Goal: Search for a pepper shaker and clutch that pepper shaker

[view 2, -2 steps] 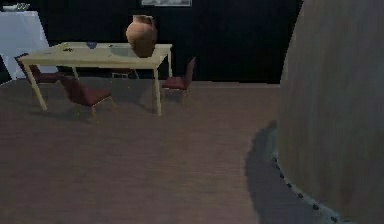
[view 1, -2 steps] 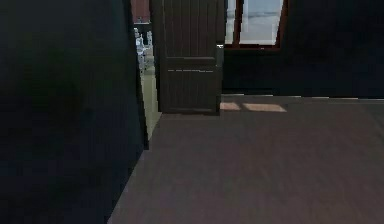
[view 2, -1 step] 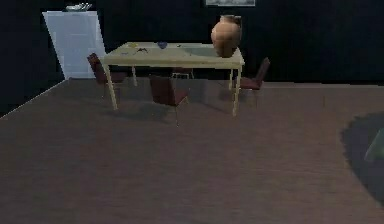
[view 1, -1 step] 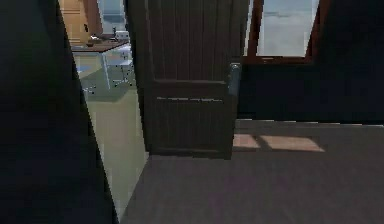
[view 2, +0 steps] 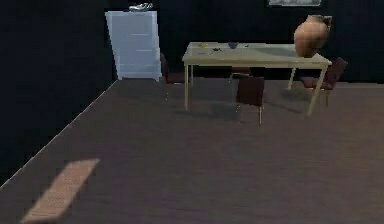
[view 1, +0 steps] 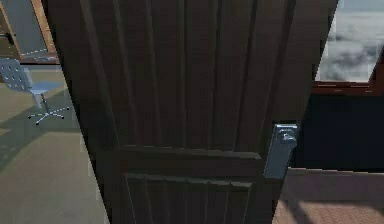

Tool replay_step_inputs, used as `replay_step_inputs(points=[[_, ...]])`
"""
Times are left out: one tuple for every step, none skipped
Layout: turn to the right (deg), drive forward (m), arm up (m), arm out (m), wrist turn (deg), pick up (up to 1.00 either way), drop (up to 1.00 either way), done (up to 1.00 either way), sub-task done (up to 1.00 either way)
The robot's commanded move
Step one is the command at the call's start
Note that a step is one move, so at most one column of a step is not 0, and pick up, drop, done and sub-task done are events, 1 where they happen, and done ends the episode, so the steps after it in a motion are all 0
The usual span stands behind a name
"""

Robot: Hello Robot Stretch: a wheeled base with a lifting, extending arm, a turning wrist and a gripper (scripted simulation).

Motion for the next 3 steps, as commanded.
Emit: replay_step_inputs(points=[[12.0,0.00,0.00,0.00,0.0,0.00,0.00,0.00,0.00],[0.0,0.25,0.00,0.00,0.0,0.00,0.00,0.00,0.00],[-45.0,0.00,0.00,0.00,0.0,0.00,0.00,0.00,0.00]])
